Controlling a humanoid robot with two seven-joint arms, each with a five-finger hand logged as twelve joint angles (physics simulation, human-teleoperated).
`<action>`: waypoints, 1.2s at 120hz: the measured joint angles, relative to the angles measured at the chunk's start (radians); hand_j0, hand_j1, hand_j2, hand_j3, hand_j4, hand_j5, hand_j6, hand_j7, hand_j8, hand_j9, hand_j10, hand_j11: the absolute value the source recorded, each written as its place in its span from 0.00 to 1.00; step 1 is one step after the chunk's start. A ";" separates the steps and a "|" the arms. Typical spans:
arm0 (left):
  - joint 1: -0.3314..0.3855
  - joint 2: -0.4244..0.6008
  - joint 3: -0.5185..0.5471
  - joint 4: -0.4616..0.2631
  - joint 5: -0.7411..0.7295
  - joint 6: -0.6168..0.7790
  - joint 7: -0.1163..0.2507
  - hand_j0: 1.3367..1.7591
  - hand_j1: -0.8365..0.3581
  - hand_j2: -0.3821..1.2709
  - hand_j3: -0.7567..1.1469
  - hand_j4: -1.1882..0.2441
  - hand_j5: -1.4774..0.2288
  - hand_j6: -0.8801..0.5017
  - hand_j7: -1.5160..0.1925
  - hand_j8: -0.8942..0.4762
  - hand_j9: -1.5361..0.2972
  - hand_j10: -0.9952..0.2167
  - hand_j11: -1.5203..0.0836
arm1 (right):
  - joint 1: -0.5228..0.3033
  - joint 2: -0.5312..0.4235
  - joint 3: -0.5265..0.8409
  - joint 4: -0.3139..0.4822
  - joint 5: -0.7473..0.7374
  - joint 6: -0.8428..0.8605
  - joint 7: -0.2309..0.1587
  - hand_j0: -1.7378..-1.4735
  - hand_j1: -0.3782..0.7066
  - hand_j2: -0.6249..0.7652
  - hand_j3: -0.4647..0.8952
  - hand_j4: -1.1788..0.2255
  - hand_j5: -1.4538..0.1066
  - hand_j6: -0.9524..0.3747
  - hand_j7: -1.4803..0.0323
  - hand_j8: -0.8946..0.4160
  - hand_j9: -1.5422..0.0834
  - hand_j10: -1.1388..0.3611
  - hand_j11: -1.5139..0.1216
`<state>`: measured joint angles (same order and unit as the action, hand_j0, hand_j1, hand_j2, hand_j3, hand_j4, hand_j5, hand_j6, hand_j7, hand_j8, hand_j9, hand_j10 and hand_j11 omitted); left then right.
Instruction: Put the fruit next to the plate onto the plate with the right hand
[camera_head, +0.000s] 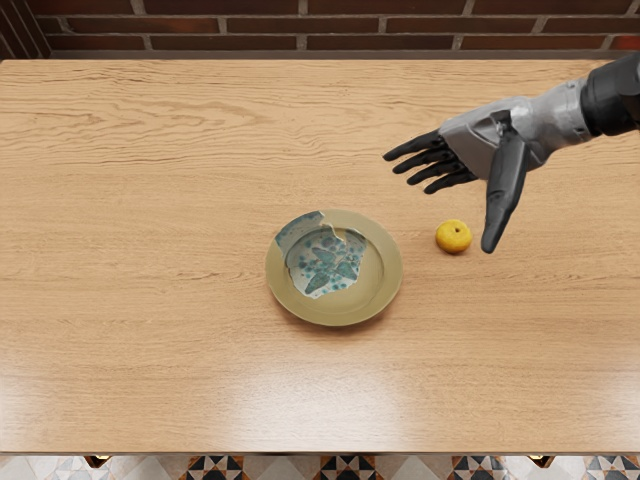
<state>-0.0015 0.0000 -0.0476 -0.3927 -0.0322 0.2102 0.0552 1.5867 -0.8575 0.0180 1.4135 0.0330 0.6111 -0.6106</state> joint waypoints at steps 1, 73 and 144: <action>0.000 0.000 0.000 0.000 0.000 0.000 0.000 0.76 0.99 0.23 0.40 0.82 0.86 0.63 0.88 0.65 0.83 0.82 0.94 | 0.002 -0.002 -0.002 0.003 0.000 0.000 0.000 0.30 0.03 0.45 0.34 0.84 0.93 0.72 0.98 0.68 0.95 0.76 0.93; 0.000 0.000 0.000 0.000 0.000 0.000 0.000 0.76 0.99 0.23 0.40 0.82 0.86 0.63 0.88 0.65 0.83 0.82 0.94 | 0.361 0.428 -0.557 -0.018 -0.078 -0.663 0.000 0.30 0.03 0.45 0.34 0.84 0.93 0.72 0.98 0.68 0.95 0.76 0.93; 0.000 0.000 0.000 0.000 0.000 0.000 0.000 0.76 0.99 0.23 0.40 0.83 0.86 0.63 0.88 0.65 0.83 0.82 0.94 | 0.162 0.563 -0.705 -0.027 -0.165 -1.089 0.000 0.30 0.03 0.45 0.34 0.83 0.93 0.71 0.97 0.68 0.94 0.75 0.92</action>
<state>-0.0015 0.0000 -0.0476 -0.3927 -0.0322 0.2102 0.0552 1.7486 -0.2944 -0.6872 1.3865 -0.1317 -0.4775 -0.6109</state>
